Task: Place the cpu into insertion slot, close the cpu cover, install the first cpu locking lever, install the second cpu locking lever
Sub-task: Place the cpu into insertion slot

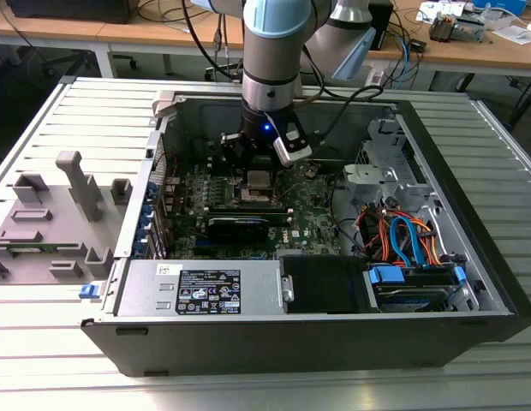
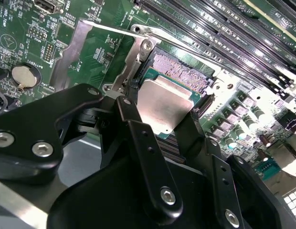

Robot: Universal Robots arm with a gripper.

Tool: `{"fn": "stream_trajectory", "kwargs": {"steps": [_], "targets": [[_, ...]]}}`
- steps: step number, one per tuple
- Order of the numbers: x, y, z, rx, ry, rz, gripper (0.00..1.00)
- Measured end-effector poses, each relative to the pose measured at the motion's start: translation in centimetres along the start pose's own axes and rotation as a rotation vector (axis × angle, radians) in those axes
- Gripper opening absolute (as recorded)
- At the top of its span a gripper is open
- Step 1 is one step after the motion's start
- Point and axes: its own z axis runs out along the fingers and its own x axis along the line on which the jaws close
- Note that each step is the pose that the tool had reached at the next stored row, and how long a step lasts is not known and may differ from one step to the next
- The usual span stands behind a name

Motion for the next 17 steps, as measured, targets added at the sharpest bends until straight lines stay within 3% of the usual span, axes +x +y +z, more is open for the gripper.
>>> {"fn": "stream_trajectory", "kwargs": {"steps": [17], "targets": [[0.00, 0.00, 0.05, 0.0012, -0.0007, 0.018, 0.55]]}}
